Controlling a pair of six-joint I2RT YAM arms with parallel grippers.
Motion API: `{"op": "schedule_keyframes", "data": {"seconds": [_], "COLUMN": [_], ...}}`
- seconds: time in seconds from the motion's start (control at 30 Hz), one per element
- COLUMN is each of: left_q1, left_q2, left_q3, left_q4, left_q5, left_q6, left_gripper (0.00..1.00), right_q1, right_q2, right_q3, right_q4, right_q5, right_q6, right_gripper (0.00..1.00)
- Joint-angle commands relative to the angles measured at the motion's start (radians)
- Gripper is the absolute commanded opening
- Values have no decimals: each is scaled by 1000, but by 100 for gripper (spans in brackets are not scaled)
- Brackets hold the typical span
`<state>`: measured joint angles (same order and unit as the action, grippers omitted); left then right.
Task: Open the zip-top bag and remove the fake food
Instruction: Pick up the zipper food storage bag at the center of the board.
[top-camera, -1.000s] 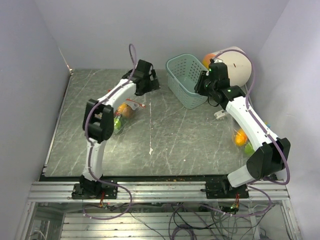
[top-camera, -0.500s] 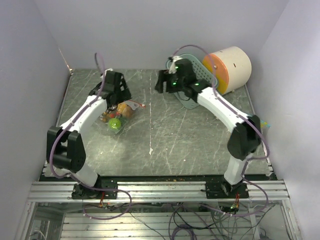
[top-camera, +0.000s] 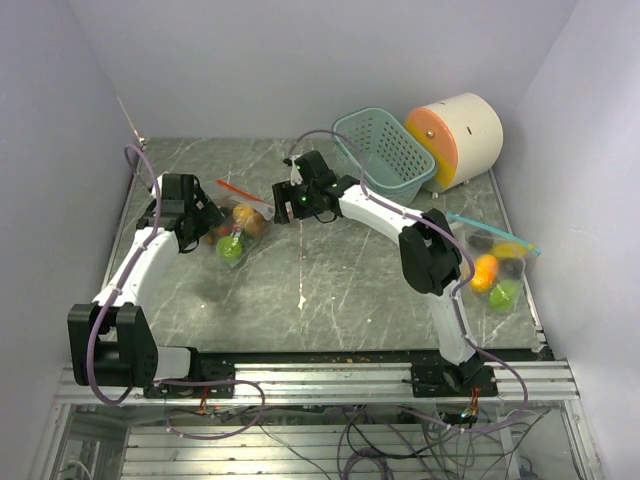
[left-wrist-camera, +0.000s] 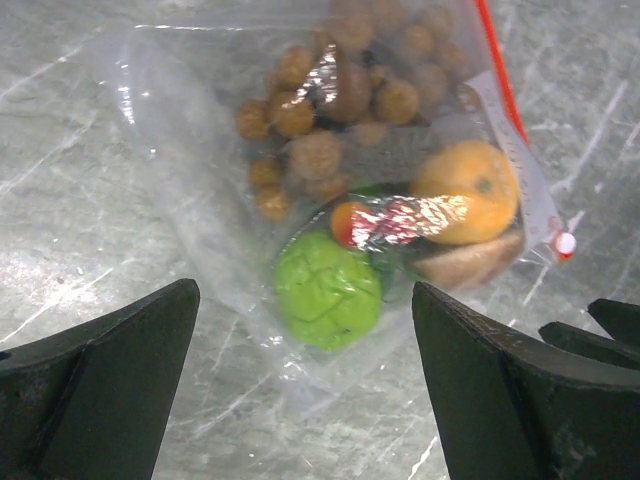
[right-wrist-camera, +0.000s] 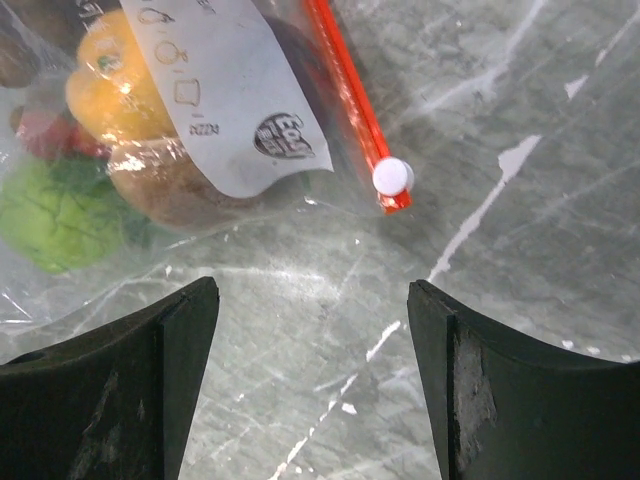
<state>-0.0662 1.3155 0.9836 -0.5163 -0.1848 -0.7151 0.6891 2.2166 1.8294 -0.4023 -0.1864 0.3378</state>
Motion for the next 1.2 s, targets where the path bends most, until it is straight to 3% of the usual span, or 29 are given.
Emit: {"op": "schedule_keyframes", "data": {"seconds": [0.0, 0.23, 0.43, 0.63, 0.77, 0.87, 1.17], "left_q1": [20, 23, 23, 23, 22, 22, 22], "left_q2": [19, 105, 275, 383, 391, 369, 313], "left_q3": [-41, 11, 143, 129, 76, 34, -24], "left_q4": [29, 67, 113, 170, 195, 184, 147], "left_q5": [-17, -121, -53, 13, 35, 15, 6], "left_q6": [-20, 22, 70, 38, 19, 15, 46], "left_gripper": [99, 96, 79, 65, 41, 8, 7], "right_q1": [11, 12, 10, -10, -21, -41, -61], "right_q2": [40, 30, -10, -32, -36, -4, 172], "right_q3": [75, 69, 2, -7, -6, 39, 265], "right_q4": [8, 9, 14, 17, 39, 49, 31], "right_q5": [-11, 1, 16, 8, -21, -65, -151], "right_q6": [-21, -30, -33, -26, -20, 8, 68], "right_gripper": [77, 77, 76, 76, 75, 75, 75]}}
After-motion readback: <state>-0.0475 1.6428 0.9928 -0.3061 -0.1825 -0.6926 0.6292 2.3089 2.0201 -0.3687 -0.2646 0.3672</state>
